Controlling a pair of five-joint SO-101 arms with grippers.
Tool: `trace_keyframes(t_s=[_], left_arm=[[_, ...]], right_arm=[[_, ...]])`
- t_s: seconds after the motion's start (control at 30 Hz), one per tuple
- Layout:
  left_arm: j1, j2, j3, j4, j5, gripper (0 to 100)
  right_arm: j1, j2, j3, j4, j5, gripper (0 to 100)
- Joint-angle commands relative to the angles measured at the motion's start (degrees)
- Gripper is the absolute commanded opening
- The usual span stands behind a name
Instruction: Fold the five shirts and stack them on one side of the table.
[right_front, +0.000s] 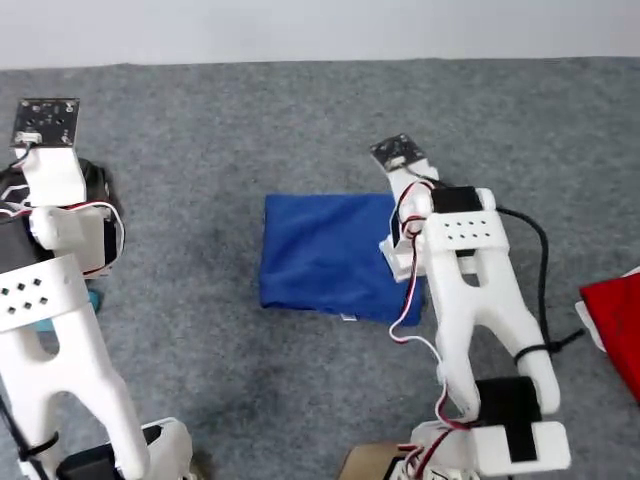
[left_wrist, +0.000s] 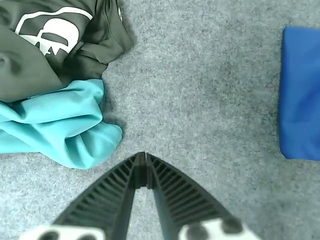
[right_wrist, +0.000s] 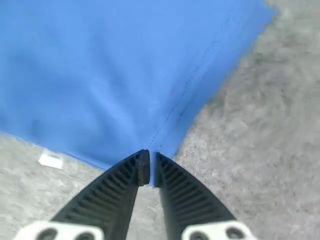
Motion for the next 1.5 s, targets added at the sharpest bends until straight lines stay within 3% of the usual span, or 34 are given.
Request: trace_keyframes(t_s=[0.0,0.1,0.2,0.67,0.77,0.97,1.17,1.37,1.47], left_arm=[[0.0,-1.9,0.1,-0.3,-0.3,0],[0.0,-1.8,0.1,-0.3,-0.3,0],[0.1,-1.9,0.1,-0.3,-0.3,0],[-0.1,-2.0,0.1,-0.2,-0.3,0],[-0.2,-2.0,0.1,-0.2,-0.3,0],[-0.1,-2.0,0.1,-0.2,-0.3,0],[0.0,-2.0,0.1,-0.2,-0.3,0],[0.0,-2.0,0.1,-0.2,-0.3,0],[0.0,-2.0,0.1,-0.2,-0.3,0]], right_arm=[[-1.3,-3.3,-2.4,0.3,-12.7,21.3],[-2.3,-2.3,-1.5,-2.5,-23.8,33.1],[-3.7,1.5,-1.8,-5.8,-29.6,36.6],[-7.1,17.9,-1.9,-16.1,-30.4,36.3],[-7.1,20.8,-1.9,-17.9,-31.7,32.1],[-7.4,24.2,-4.7,-14.9,-31.5,18.0],[-7.4,24.3,-9.8,-9.6,-23.3,1.2],[-5.3,23.0,-11.1,-3.0,-20.4,1.0],[-2.6,19.5,-11.2,0.7,-11.8,1.0]])
